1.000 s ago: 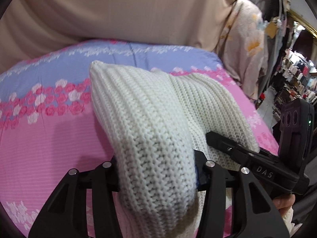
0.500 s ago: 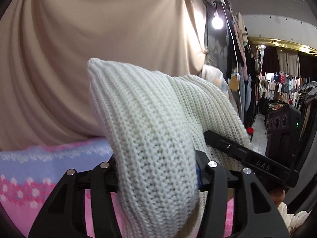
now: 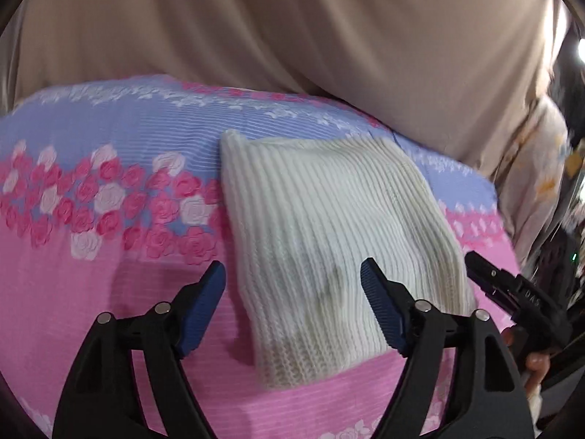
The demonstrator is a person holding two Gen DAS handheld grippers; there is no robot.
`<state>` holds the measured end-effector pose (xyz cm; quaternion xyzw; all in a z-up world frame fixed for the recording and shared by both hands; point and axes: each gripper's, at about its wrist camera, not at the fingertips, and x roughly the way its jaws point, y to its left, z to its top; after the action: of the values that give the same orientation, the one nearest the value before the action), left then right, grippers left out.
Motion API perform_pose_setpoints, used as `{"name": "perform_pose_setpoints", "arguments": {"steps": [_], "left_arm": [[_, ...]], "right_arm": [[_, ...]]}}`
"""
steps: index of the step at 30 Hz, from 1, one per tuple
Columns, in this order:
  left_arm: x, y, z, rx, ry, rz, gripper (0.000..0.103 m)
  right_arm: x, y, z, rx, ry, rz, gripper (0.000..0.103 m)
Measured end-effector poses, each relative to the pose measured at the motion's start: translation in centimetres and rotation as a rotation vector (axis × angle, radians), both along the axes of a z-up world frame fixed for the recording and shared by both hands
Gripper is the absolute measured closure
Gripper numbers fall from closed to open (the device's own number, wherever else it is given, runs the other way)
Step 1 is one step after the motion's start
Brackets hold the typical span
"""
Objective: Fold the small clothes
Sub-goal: 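Lower the folded sweater onto the bedspread and open both grippers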
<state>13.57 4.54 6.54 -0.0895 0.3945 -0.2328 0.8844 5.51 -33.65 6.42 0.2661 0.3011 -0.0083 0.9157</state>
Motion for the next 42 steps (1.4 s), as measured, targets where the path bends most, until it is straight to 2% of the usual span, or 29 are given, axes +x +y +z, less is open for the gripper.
{"name": "perform_pose_setpoints", "arguments": {"steps": [2,3,4,6,8,11,12,14,16,18,21,22,23,26,27,28,29,32,34,36,37,39,40,42], "left_arm": [[0.7,0.7,0.8,-0.047,-0.008,0.022,0.017],[1.1,0.9,0.9,-0.067,-0.01,0.019,0.01],[1.7,0.8,0.7,-0.092,-0.003,0.002,0.008],[2.8,0.3,-0.4,-0.114,0.047,-0.035,0.008],[4.3,-0.4,-2.2,-0.115,0.132,-0.038,0.008],[5.9,-1.2,-4.4,-0.138,0.195,-0.052,0.011],[6.3,-1.5,-5.0,-0.155,0.206,-0.067,0.017],[6.7,-1.8,-5.2,-0.185,0.215,-0.09,0.03],[6.6,-2.1,-4.1,-0.187,0.168,-0.104,0.051],[6.1,-2.6,-2.0,-0.173,0.089,-0.115,0.056],[4.7,-2.9,0.9,-0.178,-0.038,-0.132,0.056],[4.4,-3.1,1.3,-0.171,-0.064,-0.132,0.054],[4.4,-3.5,1.3,-0.15,-0.076,-0.128,0.051],[6.3,-5.9,-1.4,0.004,-0.017,-0.095,0.048],[6.8,-6.2,-2.7,0.048,0.011,-0.064,0.049],[6.6,-5.8,-2.9,0.034,-0.008,-0.03,0.048],[6.2,-5.7,-2.6,0.024,-0.012,-0.021,0.048],[3.8,-5.1,-0.3,0.071,-0.089,0.046,0.05],[1.7,-5.1,1.1,0.131,-0.167,0.088,0.048],[-0.1,-5.4,1.6,0.167,-0.202,0.112,0.044],[-0.4,-5.6,1.5,0.183,-0.203,0.113,0.044],[-0.5,-6.5,0.8,0.211,-0.183,0.101,0.044],[-0.3,-6.9,0.3,0.219,-0.166,0.099,0.044],[-0.2,-7.0,-0.9,0.242,-0.137,0.101,0.044]], "right_arm": [[1.2,-0.1,1.0,0.006,-0.018,0.023,0.035],[2.0,-0.1,1.2,0.016,-0.021,0.038,0.033],[3.1,-0.1,1.2,0.023,-0.018,0.058,0.028],[5.5,0.6,0.4,0.004,0.028,0.091,0.023],[7.3,0.9,-0.8,-0.012,0.095,0.097,0.023],[10.4,1.2,-3.7,0.061,0.196,0.155,0.023],[10.9,1.4,-4.3,0.07,0.211,0.166,0.033],[11.2,1.7,-4.1,0.059,0.179,0.177,0.06],[10.4,2.5,-2.1,0.01,0.107,0.18,0.067],[8.9,3.4,0.5,-0.034,0.003,0.191,0.068],[7.0,3.6,2.8,-0.084,-0.124,0.174,0.068],[7.1,3.1,2.6,-0.087,-0.126,0.161,0.065],[7.8,2.2,1.6,-0.087,-0.087,0.145,0.064],[10.7,-0.3,-2.6,-0.102,0.105,0.068,0.061],[10.6,-1.0,-3.2,-0.074,0.11,0.048,0.061],[9.8,-1.2,-2.9,-0.036,0.085,0.046,0.062],[8.9,-1.0,-1.9,-0.042,0.063,0.039,0.064],[5.1,1.8,1.9,-0.221,-0.019,-0.006,0.073],[3.2,3.5,2.9,-0.298,-0.047,-0.002,0.084],[2.6,5.0,2.2,-0.335,-0.016,0.045,0.09],[3.4,5.3,1.2,-0.347,0.025,0.062,0.097],[5.1,5.2,-1.5,-0.382,0.106,0.063,0.103],[5.9,4.6,-2.6,-0.38,0.12,0.058,0.103],[6.3,3.4,-2.7,-0.326,0.095,0.044,0.103]]}}
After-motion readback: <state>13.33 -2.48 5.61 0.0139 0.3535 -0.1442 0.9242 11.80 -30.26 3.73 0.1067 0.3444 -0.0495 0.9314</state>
